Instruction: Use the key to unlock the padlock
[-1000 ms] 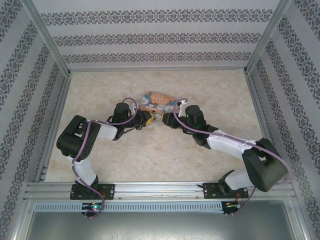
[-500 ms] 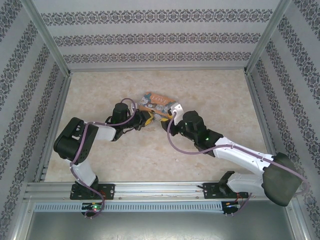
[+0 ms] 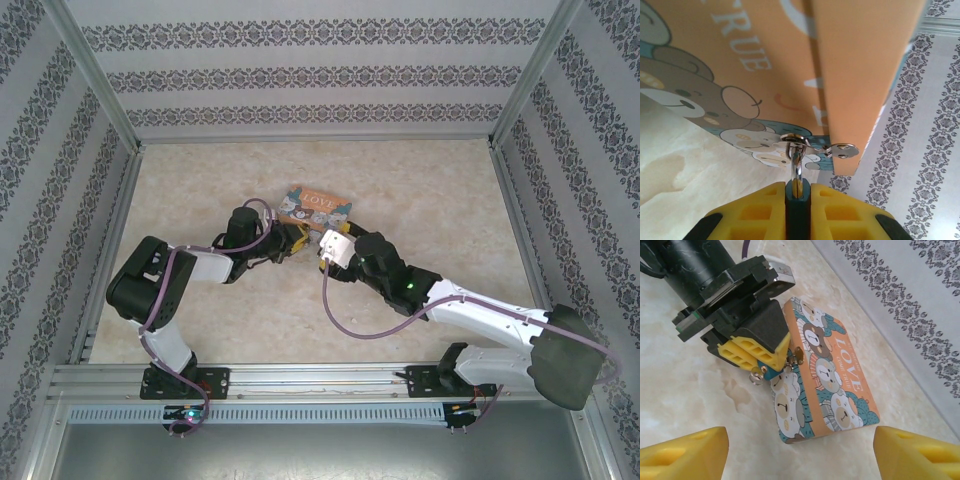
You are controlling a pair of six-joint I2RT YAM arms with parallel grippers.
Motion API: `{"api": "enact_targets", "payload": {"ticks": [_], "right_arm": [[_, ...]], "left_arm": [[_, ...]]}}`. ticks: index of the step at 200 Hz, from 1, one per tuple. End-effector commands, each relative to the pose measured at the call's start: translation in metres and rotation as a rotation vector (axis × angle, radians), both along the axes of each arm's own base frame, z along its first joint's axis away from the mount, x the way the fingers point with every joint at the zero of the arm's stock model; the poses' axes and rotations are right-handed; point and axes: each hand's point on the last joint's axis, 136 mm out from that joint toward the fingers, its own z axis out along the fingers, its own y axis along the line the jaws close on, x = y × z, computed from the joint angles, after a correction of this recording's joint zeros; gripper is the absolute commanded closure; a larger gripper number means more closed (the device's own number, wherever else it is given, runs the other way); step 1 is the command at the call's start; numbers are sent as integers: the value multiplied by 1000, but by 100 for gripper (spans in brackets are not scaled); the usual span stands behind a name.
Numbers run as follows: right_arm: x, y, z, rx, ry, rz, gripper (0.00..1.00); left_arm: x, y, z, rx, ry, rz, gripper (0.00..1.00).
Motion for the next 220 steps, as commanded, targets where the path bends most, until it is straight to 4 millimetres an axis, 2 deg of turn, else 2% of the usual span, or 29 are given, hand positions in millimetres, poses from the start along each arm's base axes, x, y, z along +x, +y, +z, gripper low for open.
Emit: {"api": "enact_targets", "payload": {"ticks": [1, 17, 62, 107, 153, 220], "right_arm": [[3, -3, -4, -83, -41, -2, 14], [4, -3, -6, -99, -43, -3, 2], [6, -3, -11, -119, -45, -9, 2], [-2, -1, -19, -135, -30, 44, 2], [-6, 3, -28, -199, -49, 98, 10], [0, 26, -39, -242, -31, 136, 25]], "left_arm": [[-3, -4, 19, -29, -37, 0, 86], [-3, -5, 20, -31, -39, 2, 86], [-6, -9, 24, -22, -46, -9, 86], [-9, -12, 28, -29, -50, -11, 86], [-11, -13, 32, -28, -48, -1, 86], [-11, -17, 37, -38, -52, 7, 86]]}}
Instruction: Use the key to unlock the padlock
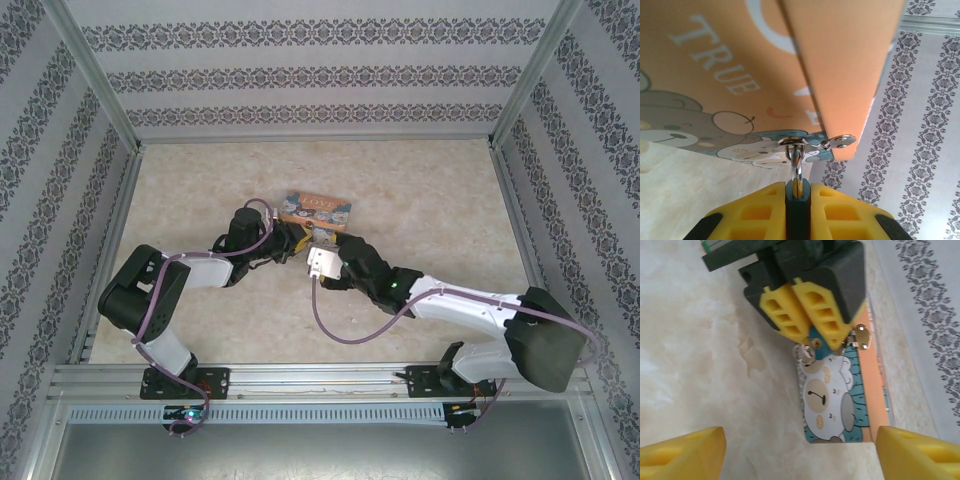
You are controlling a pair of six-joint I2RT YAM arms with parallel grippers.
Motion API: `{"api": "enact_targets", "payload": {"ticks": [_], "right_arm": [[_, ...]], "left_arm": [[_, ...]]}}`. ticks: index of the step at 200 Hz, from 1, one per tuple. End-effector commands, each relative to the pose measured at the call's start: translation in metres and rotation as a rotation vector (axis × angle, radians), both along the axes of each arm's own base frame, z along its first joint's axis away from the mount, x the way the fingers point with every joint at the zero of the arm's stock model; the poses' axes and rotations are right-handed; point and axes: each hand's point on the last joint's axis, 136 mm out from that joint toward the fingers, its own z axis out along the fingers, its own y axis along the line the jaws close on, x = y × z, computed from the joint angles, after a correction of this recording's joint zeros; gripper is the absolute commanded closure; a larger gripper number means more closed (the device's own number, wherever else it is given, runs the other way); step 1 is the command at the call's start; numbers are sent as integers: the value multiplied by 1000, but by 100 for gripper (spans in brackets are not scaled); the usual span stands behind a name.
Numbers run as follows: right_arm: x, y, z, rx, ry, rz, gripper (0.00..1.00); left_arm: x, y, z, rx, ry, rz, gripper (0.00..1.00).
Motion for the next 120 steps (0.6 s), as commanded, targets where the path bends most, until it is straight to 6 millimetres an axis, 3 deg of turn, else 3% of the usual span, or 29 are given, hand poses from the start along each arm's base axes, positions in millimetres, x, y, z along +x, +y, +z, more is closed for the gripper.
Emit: {"api": "enact_targets", "payload": {"ticks": [1, 33, 120], "right_arm": [[5, 14, 12, 18, -19, 24, 25], [8, 21, 10, 7, -22, 42, 29], [24, 33, 7, -9, -39, 43, 58]], "left_arm": [[-3, -7, 17, -23, -36, -8, 86], [-4, -10, 16, -23, -35, -15, 86], [-4, -14, 16, -25, -35, -27, 86]]}}
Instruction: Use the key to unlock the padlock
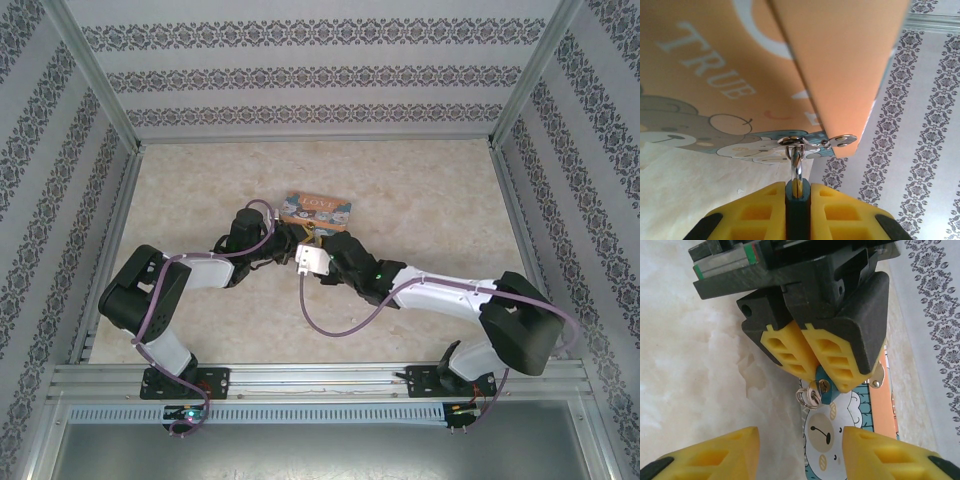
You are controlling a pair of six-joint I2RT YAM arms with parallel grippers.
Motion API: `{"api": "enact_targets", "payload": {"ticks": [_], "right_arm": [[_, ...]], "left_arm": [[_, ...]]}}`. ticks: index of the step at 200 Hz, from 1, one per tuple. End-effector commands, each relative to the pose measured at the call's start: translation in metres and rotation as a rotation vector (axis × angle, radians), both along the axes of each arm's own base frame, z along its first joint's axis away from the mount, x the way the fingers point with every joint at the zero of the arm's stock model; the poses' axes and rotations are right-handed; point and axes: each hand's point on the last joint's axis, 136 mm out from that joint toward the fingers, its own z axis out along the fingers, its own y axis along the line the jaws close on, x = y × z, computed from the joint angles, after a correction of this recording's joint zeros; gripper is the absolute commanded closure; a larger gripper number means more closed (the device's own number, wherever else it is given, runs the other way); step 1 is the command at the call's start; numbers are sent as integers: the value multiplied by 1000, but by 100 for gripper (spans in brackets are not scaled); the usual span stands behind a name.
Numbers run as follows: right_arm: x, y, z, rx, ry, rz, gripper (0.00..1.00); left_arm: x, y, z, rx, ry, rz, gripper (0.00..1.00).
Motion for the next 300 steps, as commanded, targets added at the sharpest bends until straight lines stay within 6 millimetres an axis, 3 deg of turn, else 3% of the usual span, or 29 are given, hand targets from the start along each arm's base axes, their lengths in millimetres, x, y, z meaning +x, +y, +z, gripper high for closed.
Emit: {"api": "enact_targets", "payload": {"ticks": [1, 76, 233, 300], "right_arm": [[8, 11, 14, 33, -32, 8, 58], [15, 15, 12, 25, -38, -1, 74], [25, 14, 1, 22, -44, -46, 85], [29, 13, 5, 57, -53, -73, 97]], "left_arm": [[-1, -10, 16, -25, -39, -23, 86], [0, -12, 17, -29, -39, -26, 86], [-2, -15, 21, -36, -43, -34, 86], [-3, -16, 22, -35, -46, -37, 86]]}}
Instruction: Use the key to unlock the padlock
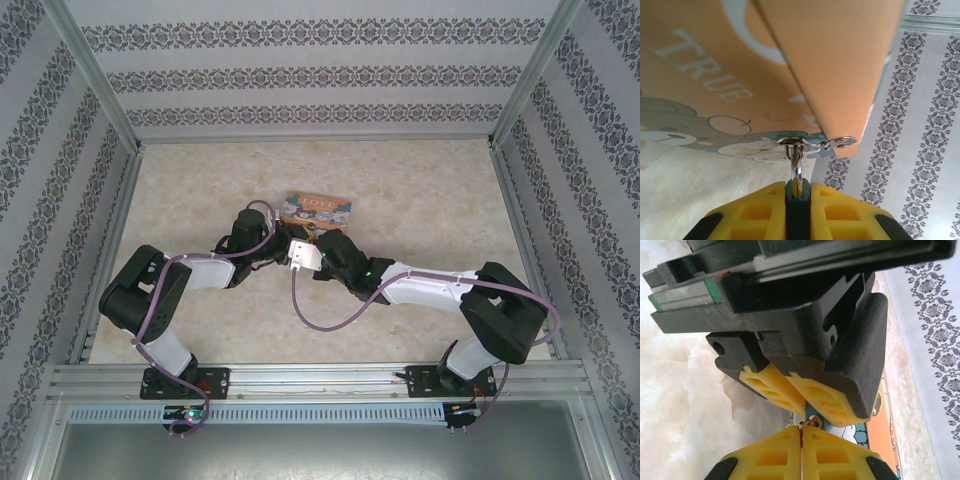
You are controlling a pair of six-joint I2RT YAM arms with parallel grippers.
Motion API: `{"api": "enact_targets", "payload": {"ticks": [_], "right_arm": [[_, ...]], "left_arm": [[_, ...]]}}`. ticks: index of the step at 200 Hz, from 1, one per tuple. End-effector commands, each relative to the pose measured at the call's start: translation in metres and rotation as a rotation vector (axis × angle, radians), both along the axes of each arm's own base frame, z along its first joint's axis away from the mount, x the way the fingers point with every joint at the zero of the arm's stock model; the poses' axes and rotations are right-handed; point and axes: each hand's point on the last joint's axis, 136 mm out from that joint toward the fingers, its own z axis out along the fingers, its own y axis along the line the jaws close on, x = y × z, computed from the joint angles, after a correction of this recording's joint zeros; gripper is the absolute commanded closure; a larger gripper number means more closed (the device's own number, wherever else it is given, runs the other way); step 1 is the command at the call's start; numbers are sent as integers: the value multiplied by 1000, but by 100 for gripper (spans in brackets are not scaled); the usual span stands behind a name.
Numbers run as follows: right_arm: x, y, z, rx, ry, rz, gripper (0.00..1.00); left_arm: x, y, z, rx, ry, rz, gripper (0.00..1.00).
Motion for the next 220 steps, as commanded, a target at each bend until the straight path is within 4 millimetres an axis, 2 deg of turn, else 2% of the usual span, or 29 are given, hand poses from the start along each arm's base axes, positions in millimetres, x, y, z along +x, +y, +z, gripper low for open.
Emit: {"api": "enact_targets", "payload": {"ticks": [1, 9, 122, 220], "right_arm": [[12, 1, 10, 47, -26, -43, 98], [13, 1, 11, 51, -27, -46, 100], [16, 1, 20, 140, -22, -96, 100], [25, 2, 37, 513, 68, -269, 100]], "left_arm": [[-3, -15, 24, -44, -49, -50, 86], [-3, -15, 23, -44, -48, -50, 86], [-4, -15, 25, -48, -50, -55, 86], [-3, -16, 22, -49, -42, -57, 86]]}}
